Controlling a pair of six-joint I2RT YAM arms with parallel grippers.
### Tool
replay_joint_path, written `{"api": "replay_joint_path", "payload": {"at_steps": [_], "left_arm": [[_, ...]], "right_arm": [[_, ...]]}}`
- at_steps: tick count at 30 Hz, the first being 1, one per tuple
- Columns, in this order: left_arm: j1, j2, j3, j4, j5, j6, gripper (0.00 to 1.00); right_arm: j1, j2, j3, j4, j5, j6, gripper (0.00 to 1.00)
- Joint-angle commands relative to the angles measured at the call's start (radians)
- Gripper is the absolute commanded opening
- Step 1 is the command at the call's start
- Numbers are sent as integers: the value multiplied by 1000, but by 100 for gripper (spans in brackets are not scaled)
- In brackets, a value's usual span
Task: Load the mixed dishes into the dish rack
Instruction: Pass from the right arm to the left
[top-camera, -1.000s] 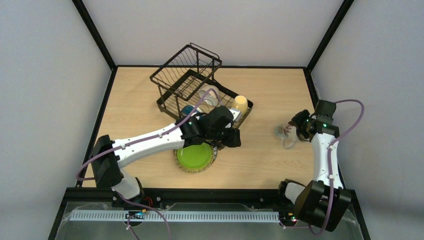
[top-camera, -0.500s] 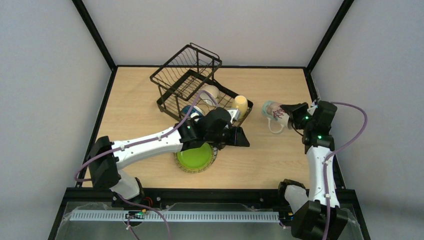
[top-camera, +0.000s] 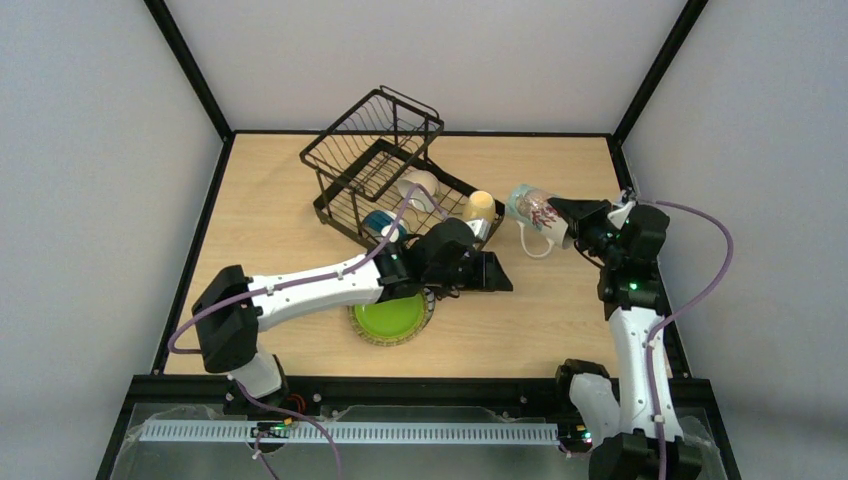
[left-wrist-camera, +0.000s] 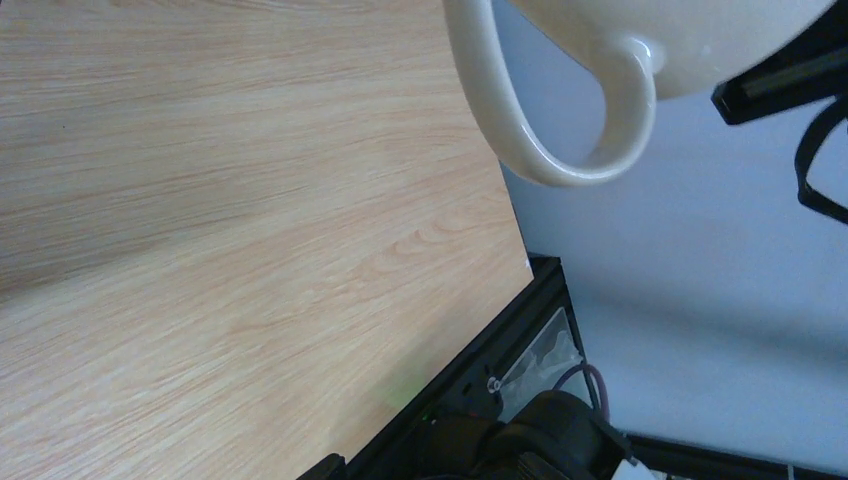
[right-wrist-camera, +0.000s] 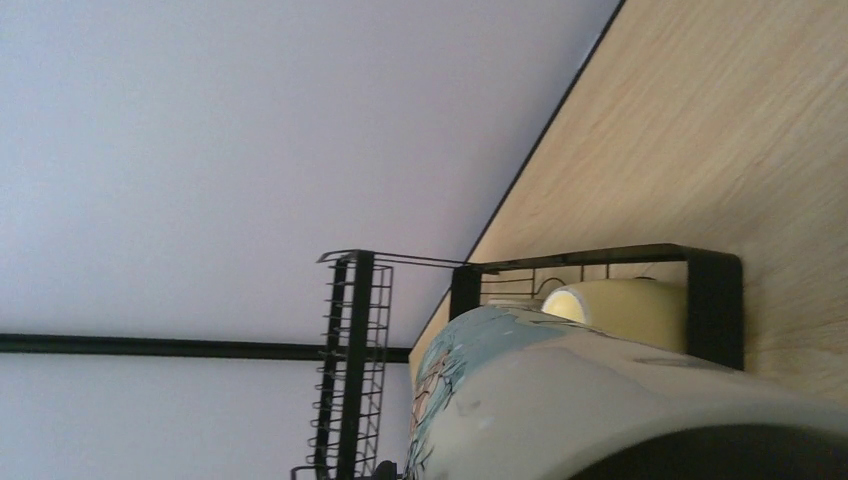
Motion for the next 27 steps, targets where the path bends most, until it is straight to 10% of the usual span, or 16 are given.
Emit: {"api": "replay_joint_path", "payload": {"at_steps": [1, 27], "left_arm": [[-5, 22, 42, 62, -41, -39, 99], [40, 20, 24, 204, -62, -41, 99]], "right_arm": [[5, -59, 13, 116, -61, 60, 0], [5, -267, -45, 10, -198, 158, 0]]}}
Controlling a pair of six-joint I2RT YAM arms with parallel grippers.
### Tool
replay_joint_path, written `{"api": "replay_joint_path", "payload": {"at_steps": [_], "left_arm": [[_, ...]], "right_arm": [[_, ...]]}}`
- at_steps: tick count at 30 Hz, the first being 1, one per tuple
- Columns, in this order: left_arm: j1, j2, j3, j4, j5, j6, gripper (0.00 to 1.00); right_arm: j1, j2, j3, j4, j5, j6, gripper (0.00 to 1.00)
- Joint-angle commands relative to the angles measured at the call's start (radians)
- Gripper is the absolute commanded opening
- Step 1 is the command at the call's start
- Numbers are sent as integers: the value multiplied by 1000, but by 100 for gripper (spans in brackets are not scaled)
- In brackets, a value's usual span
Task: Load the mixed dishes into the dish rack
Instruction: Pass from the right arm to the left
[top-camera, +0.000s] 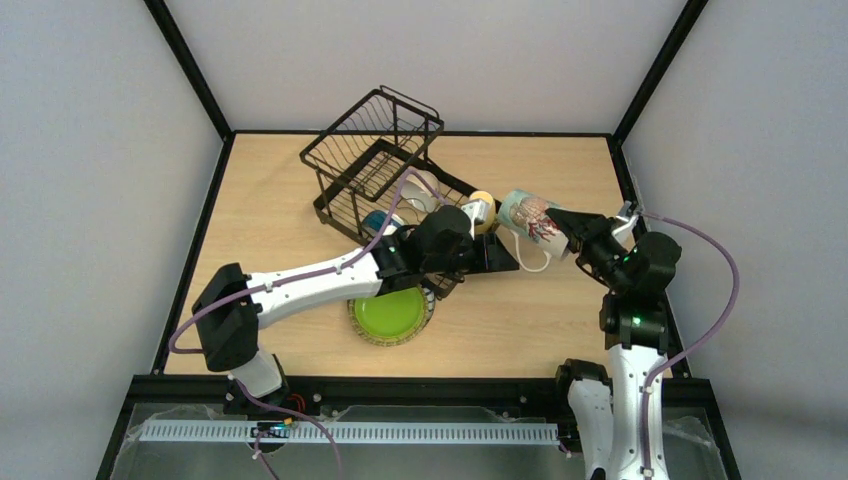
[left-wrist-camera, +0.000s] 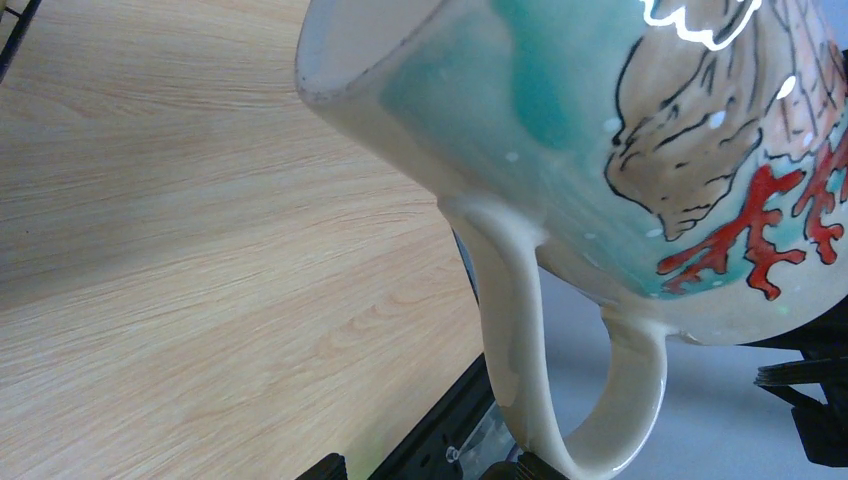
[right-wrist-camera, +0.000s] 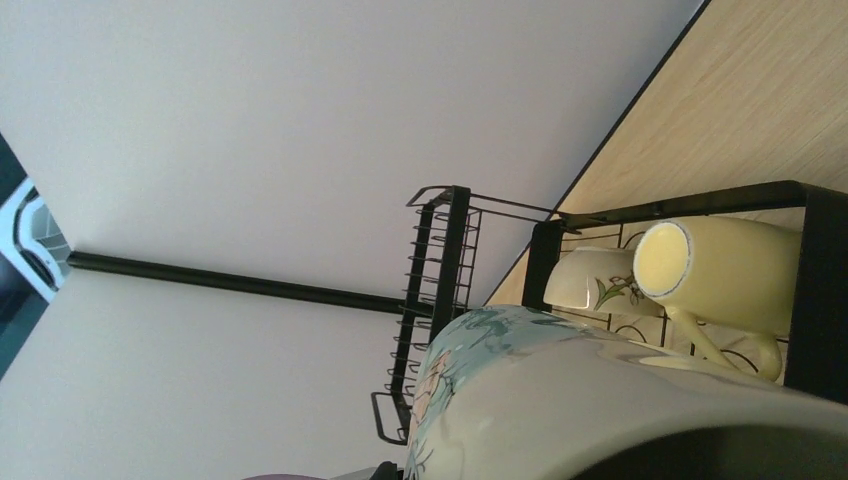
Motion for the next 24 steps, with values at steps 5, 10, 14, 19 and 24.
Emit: {"api": "replay_joint_path", "payload": {"at_steps": [5, 10, 14, 19, 24], "left_arm": [[-9, -5, -13, 140, -23, -23, 99], [-13, -19, -19, 161, -11, -24, 99], [-23, -33, -26, 162, -6, -22, 99], [-27, -62, -56, 194, 12, -41, 99], [-33, -79, -62, 202, 17, -43, 99]], "right_arm": [[8, -54, -39, 32, -85, 72, 0], [8, -60, -47, 39, -93, 76, 0], [8, -64, -56, 44, -96, 79, 0], [8, -71, -69, 42, -96, 74, 0], [8, -82, -88, 49, -95, 83, 0]]}}
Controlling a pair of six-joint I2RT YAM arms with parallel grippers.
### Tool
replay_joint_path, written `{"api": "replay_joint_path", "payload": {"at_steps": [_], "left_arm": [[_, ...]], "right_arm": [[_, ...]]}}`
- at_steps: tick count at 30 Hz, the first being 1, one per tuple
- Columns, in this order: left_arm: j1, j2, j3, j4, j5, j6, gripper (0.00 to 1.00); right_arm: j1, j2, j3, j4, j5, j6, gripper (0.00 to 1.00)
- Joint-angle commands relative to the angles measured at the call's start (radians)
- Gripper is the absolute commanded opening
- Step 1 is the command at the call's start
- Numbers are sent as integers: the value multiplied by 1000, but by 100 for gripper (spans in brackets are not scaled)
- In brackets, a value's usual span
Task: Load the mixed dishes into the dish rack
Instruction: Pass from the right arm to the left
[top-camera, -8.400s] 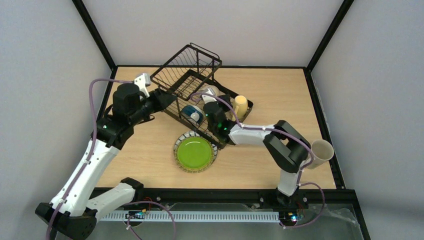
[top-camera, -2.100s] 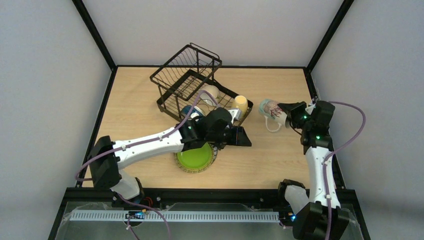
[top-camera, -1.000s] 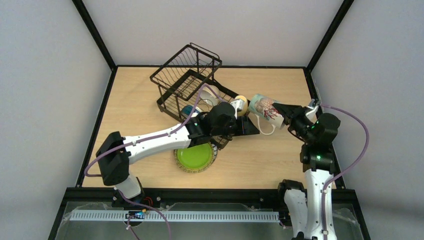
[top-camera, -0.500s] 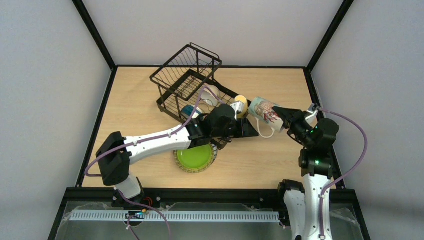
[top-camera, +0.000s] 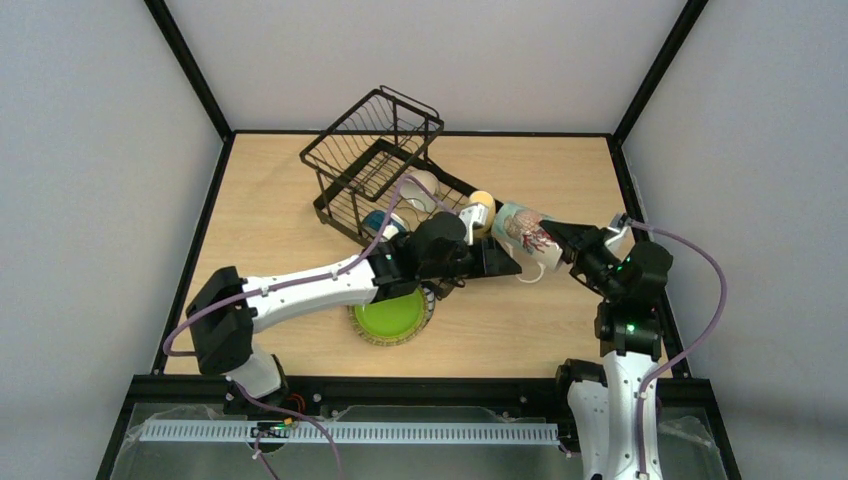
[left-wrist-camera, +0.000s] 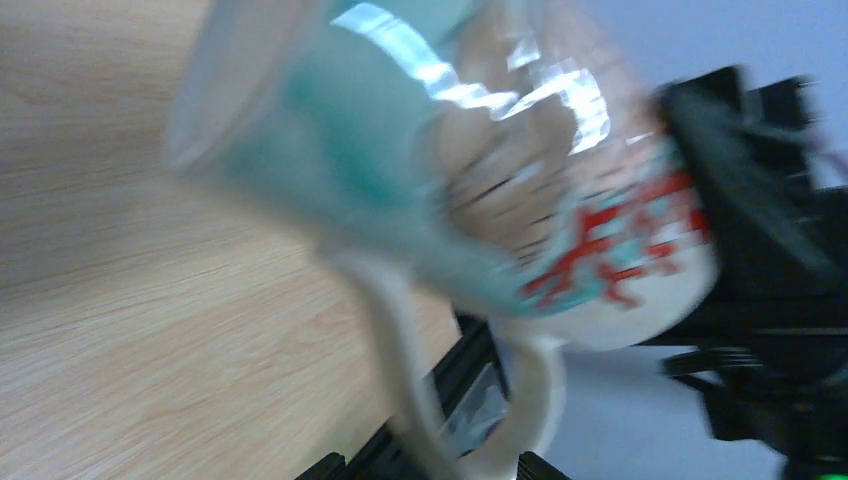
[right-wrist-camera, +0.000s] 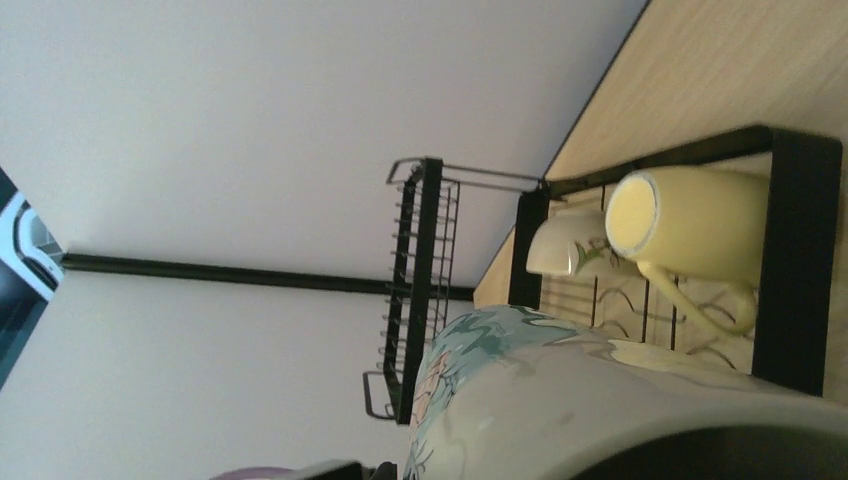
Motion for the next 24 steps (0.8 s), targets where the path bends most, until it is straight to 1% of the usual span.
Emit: {"api": "replay_joint_path", "payload": {"at_steps": [1, 5, 17, 24], "left_arm": [[-14, -51, 6, 140, 12, -21, 99], [-22, -58, 8, 135, 13, -19, 98], [-21, -56, -32, 138, 1, -20, 99], [-22, -99, -40, 85, -38, 17, 99]], "right_arm": [[12, -27, -10, 45, -82, 47, 0], [12, -32, -25, 59, -85, 57, 0], [11, -43, -2, 53, -92, 70, 0], [12, -23, 9, 82, -87, 79, 0]]}}
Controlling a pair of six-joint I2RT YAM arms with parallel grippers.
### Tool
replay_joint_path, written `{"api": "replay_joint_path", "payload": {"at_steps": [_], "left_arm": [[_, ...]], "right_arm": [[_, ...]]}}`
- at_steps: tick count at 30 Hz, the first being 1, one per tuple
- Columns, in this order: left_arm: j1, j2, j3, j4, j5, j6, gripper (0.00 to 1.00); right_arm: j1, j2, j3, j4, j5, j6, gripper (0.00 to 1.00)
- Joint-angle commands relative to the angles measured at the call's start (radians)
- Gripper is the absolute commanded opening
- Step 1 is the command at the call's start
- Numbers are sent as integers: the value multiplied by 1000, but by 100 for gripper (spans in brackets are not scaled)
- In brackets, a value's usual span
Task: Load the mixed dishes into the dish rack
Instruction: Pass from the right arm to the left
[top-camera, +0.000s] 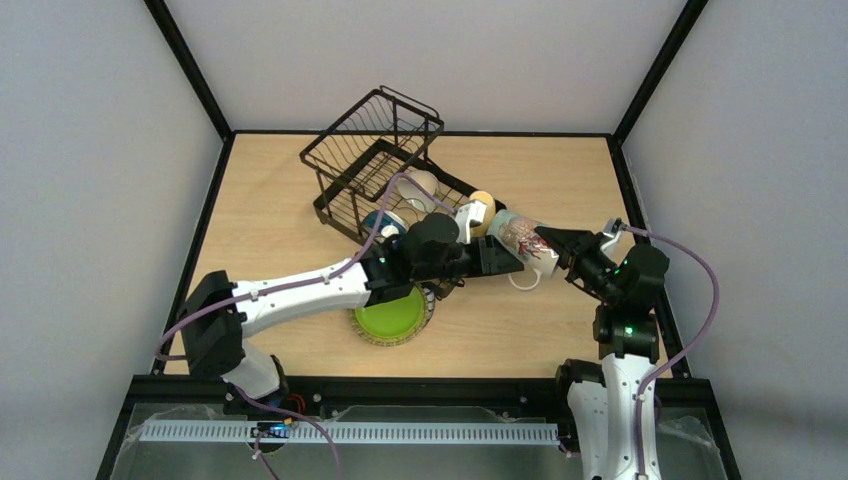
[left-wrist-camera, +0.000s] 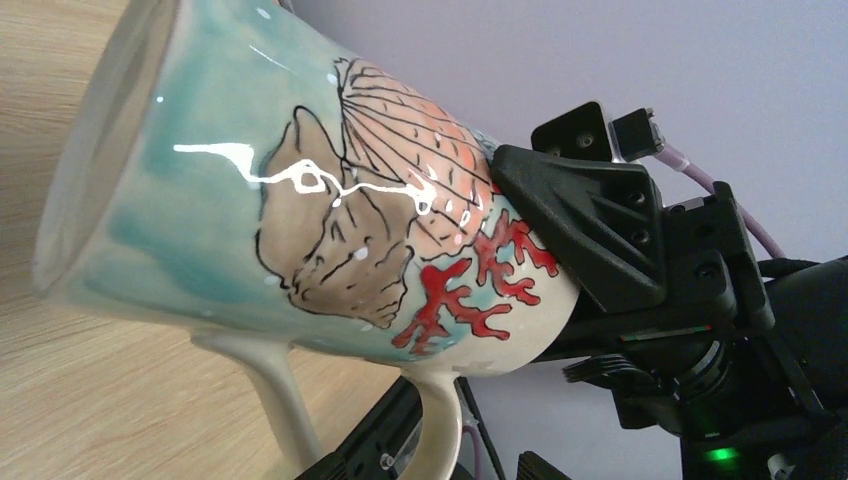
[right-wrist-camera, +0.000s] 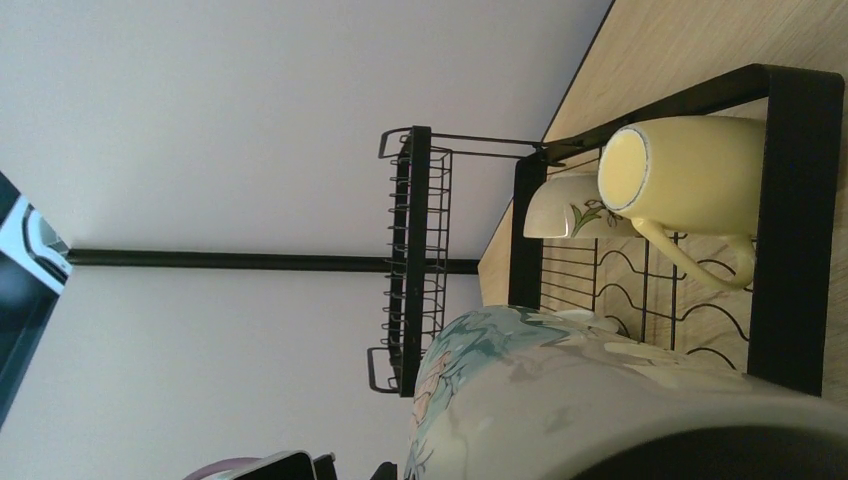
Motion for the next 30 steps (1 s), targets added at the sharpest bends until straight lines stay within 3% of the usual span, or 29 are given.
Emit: {"api": "replay_joint_path", "payload": {"at_steps": [1, 16, 30], "left_arm": [[-7, -61, -19, -23, -39, 30, 99], [-4, -56, -66, 1, -34, 19, 99], [-4, 35, 4, 42, -22, 10, 99]], "right_arm": [[5, 5, 51, 111, -30, 35, 0], [4, 7, 90, 131, -35, 78, 0], [5, 2, 99, 167, -63, 144, 0]]}}
